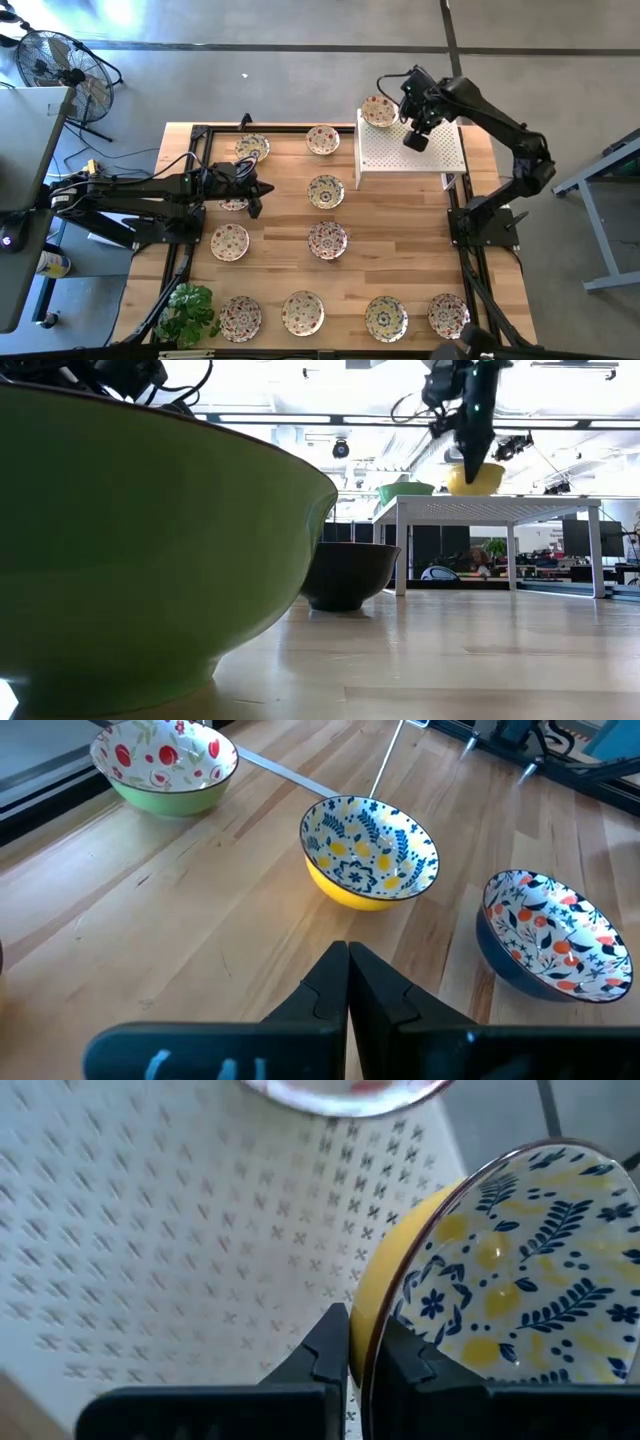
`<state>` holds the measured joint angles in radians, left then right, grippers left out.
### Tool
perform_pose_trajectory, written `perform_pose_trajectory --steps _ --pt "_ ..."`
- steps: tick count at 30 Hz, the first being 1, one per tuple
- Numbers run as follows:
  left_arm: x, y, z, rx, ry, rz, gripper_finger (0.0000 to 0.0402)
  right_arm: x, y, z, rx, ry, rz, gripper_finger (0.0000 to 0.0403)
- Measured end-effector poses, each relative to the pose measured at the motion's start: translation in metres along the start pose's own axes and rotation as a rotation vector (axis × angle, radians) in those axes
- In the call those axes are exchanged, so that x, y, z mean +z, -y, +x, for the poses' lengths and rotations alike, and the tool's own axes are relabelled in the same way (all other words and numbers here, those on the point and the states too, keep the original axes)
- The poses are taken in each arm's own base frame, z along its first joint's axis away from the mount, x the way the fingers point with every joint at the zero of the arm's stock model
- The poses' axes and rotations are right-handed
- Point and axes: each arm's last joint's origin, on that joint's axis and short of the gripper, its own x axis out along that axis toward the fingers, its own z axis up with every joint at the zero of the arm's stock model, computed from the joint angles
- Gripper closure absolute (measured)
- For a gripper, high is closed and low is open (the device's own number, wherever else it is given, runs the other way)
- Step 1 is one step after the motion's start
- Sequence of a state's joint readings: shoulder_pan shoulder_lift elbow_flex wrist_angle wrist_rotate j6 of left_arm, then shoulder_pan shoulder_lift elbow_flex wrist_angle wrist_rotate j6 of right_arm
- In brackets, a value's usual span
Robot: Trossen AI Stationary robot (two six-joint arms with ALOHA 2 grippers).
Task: Pick & Place Mini bowls
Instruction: Put the yellow patterned bowl on the shelf
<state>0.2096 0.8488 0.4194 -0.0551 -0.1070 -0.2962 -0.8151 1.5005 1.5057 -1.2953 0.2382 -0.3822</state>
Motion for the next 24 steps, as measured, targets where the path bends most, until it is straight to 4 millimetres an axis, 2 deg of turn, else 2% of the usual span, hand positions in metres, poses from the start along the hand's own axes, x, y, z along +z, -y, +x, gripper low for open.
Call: perform_pose_trajectory --steps 10,15,24 --pt "0.000 0.000 0.000 0.003 0.001 0.000 0.0401 -0.005 0.002 0.034 -0.047 -0.030 -0.032 0.0387" --pt "0.000 0.000 0.000 0.013 0.004 0.000 0.0401 -0.005 0.003 0.038 -0.054 -0.026 -0.030 0.0382" --pt "0.000 0.000 0.000 0.015 0.005 0.000 0.0401 -0.006 0.002 0.038 -0.043 -0.031 -0.032 0.0346"
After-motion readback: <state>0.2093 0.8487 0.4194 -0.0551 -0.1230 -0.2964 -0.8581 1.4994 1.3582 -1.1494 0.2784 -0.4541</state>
